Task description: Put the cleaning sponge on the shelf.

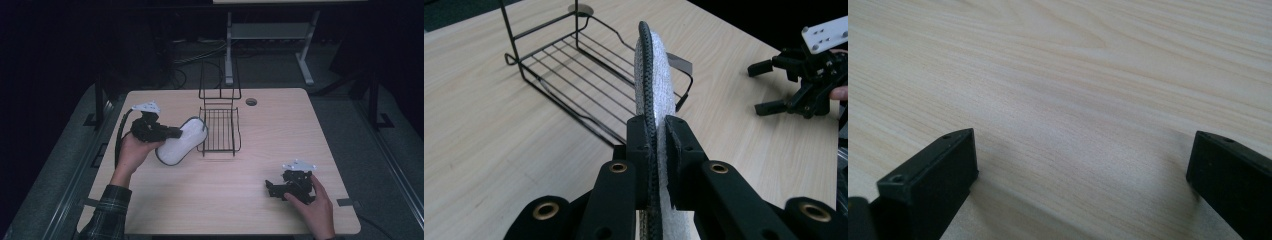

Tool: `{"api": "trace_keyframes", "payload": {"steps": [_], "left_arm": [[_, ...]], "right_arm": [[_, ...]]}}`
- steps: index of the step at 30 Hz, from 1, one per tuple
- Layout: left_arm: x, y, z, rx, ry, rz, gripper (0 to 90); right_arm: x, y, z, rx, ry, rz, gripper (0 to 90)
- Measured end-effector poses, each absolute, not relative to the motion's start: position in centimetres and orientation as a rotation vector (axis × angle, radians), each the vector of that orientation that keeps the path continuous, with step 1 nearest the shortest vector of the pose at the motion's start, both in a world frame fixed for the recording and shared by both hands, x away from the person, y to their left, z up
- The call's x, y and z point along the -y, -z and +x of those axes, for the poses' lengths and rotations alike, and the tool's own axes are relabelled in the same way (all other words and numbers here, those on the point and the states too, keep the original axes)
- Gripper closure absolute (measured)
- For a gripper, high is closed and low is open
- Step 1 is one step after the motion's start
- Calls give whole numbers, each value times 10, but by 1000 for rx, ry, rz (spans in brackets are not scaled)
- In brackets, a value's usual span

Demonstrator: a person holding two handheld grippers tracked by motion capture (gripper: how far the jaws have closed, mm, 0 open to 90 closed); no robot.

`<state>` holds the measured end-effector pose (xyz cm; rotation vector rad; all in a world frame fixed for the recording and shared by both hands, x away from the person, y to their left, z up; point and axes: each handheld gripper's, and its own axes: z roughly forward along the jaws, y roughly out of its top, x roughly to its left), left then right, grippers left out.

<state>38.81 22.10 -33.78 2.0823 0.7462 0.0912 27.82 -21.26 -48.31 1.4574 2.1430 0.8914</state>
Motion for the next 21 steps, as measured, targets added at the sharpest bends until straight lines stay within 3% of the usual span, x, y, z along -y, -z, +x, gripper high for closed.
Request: {"api": "trace_keyframes", "payload": {"steps": [21], "left_arm": [[-179, 342, 428, -710, -78, 2058, 817]], "right_arm": [[213, 483, 278, -2143, -892, 1458, 0]]}}
